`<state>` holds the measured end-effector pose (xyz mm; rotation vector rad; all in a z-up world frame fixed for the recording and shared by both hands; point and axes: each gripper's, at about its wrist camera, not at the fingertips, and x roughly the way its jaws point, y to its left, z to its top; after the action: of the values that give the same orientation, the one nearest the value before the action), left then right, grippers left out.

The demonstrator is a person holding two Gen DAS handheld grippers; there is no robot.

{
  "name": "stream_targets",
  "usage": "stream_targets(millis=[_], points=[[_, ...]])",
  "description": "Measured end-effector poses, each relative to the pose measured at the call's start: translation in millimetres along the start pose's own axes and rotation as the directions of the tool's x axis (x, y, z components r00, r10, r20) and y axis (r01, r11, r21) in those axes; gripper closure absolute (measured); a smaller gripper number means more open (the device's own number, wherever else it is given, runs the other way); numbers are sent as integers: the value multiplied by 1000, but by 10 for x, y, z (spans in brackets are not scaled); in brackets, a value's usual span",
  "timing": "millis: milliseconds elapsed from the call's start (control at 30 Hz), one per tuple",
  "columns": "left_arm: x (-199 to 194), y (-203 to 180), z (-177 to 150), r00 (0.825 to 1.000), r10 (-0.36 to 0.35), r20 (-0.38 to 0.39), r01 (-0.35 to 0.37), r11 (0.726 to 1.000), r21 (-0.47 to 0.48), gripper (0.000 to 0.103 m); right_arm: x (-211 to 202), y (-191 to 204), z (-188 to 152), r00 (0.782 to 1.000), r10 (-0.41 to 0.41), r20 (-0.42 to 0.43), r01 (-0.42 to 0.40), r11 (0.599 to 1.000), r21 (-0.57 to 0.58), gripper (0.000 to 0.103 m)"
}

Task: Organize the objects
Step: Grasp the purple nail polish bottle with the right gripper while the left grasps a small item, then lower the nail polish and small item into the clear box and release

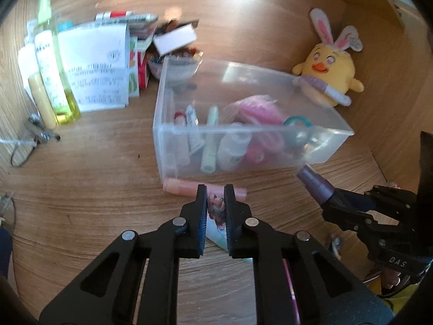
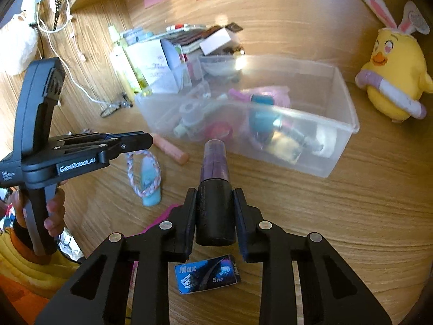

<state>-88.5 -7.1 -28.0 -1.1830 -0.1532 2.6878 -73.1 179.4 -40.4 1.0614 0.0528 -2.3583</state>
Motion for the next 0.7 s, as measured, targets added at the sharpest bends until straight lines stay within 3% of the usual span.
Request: stream_targets(millis=[533,700], points=[[-411,-36,462,982,-35,187,38,999,-15,92,-381,-131,406,987,-46,157,44,999,15,79],[-426,56,626,974,-8,227,18,999,-41,92,-391,-229,530,981,-67,181,62,998,29,79]])
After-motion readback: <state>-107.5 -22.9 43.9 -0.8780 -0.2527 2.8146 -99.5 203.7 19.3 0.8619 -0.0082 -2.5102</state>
